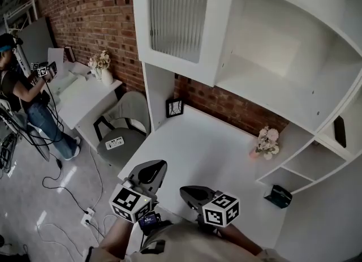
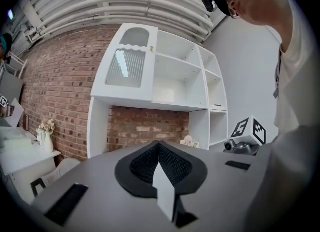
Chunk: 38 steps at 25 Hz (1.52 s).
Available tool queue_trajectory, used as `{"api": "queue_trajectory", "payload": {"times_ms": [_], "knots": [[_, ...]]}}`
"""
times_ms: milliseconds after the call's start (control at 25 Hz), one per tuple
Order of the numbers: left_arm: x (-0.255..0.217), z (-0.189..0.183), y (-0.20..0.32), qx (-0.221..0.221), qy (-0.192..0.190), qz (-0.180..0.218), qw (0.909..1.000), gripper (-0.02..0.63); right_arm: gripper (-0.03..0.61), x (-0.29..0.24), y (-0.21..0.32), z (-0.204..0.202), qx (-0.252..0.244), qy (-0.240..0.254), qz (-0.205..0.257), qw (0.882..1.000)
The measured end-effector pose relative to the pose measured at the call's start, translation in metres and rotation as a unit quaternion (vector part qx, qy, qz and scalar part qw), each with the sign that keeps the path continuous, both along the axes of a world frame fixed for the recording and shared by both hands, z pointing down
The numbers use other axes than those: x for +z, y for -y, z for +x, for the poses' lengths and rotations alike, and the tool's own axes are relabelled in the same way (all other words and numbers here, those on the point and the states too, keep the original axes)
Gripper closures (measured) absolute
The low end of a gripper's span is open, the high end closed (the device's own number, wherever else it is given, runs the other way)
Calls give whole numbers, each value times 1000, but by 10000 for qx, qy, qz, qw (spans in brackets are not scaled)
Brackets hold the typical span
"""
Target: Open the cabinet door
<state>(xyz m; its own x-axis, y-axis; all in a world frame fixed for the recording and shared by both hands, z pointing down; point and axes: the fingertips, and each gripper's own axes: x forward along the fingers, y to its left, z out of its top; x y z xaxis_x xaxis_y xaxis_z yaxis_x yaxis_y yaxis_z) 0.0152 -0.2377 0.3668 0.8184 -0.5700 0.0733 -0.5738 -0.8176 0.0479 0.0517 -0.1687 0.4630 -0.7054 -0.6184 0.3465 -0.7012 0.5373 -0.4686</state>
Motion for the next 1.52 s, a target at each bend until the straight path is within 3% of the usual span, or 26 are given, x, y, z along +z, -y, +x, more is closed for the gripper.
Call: {"api": "queue_trajectory", "payload": {"times_ms": [280, 600, 840, 1080, 1520], "knots": [[-27, 56, 1, 200, 77, 304, 9993, 597, 557, -4, 2, 53, 269, 350, 74, 9990], [-104, 80, 29, 125, 94, 937, 9955, 597, 557, -9, -7, 84, 214, 487, 20, 9986], [-177, 85, 50, -39, 1, 1926, 9813, 595, 557, -4, -12, 93, 249, 544, -14, 9982], [-242, 86, 55, 96, 2, 2628, 9648, 595, 557, -8, -14, 99, 370, 435, 49, 9984], [-298, 86, 89, 97, -637, 2923, 9542, 595, 557, -10, -7, 78, 372, -8, 149, 9992]]}}
